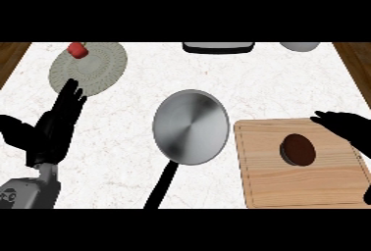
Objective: Pick the cupcake from the cutting board and place it in the pan
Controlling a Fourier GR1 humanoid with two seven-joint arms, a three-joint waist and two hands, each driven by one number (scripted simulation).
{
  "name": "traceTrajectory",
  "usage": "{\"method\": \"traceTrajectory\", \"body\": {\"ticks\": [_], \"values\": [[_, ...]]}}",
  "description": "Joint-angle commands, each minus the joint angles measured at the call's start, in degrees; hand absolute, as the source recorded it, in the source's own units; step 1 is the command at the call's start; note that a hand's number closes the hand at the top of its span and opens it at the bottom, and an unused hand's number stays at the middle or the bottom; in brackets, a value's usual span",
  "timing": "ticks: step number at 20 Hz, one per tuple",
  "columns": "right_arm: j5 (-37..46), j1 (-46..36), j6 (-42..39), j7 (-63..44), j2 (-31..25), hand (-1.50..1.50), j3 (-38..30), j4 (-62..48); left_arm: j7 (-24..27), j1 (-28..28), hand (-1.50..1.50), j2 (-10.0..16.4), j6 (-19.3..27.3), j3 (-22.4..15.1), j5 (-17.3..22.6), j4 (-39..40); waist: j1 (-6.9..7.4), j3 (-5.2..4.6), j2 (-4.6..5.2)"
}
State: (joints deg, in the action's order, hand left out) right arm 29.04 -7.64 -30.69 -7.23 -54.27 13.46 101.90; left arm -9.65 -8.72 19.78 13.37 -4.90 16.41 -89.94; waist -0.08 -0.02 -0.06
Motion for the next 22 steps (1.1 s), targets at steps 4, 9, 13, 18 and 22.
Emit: {"method": "traceTrajectory", "body": {"ticks": [4,9,13,18,22], "values": [[5.14,-3.26,-5.76,-6.27,7.64,-1.5,-0.64,3.89,-0.22,0.39,0.0,-2.69,-1.26,1.14,-1.74,-0.21,0.21,0.0,0.04],[10.07,-4.77,-6.79,-6.02,13.57,-1.5,1.15,1.48,-2.88,-0.53,0.0,-4.59,-0.83,1.18,-3.41,-1.75,0.26,0.01,0.08],[12.43,-4.32,-8.76,-5.72,13.34,-1.5,-1.04,-0.14,-0.67,-3.35,0.0,-2.99,-4.09,5.02,-2.97,3.82,0.01,0.01,0.08],[17.79,-7.17,-8.39,-7.11,18.95,-1.5,0.8,-5.91,-5.49,-4.67,0.0,-3.91,-2.52,4.71,-4.75,-0.21,0.26,0.02,0.1],[21.71,-6.18,-3.32,-2.87,21.69,-1.5,0.84,-11.45,-6.11,1.51,0.0,-4.68,-3.59,3.62,-5.71,-6.82,0.53,0.04,0.06]]}}
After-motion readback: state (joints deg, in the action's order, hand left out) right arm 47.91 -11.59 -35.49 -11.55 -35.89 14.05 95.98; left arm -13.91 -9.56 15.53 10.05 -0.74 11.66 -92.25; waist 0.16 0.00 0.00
